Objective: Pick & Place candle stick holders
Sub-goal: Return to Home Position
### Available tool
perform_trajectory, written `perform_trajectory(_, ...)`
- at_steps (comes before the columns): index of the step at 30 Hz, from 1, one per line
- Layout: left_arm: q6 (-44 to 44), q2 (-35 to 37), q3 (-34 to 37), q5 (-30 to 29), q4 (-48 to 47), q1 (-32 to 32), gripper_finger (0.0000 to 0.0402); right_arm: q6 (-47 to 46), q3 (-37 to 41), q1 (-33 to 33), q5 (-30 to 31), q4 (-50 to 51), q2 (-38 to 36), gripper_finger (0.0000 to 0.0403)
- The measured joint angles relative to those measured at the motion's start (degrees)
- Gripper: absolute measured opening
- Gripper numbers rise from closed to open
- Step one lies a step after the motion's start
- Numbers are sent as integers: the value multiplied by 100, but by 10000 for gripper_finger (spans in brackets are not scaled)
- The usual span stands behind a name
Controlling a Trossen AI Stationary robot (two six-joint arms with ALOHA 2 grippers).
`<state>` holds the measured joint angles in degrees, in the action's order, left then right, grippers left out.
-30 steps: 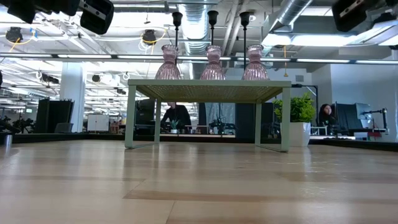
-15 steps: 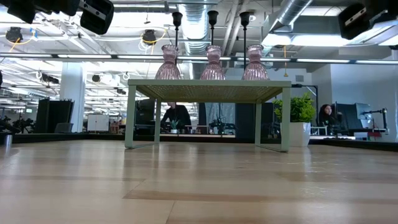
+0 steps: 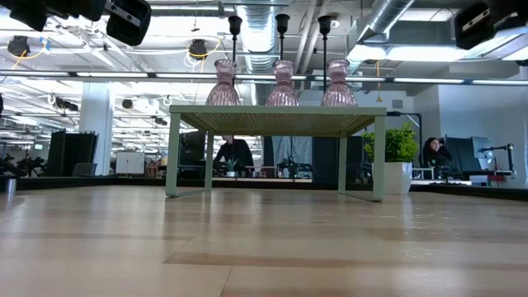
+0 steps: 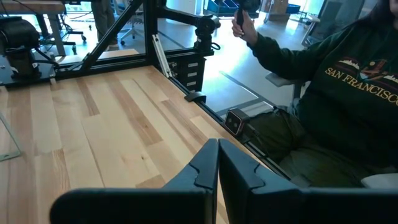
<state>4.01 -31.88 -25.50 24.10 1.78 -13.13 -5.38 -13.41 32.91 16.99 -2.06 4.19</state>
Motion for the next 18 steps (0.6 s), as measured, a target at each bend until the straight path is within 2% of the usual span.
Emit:
perform_trajectory(5,0,0,0,1,0,0,11,209,-2,2,-6,58,-410,0)
perform_trajectory(12,-2,0,0,0,0,0,11,244,-1,4,-79,191,-400,0)
perform_trajectory(15,-25,0,0,0,0,0,11,246,-2,4,-390,80,-403,0)
perform_trajectory(18,-39,-1,0,0,-1,0,11,287,-2,4,-1004,13,-403,0)
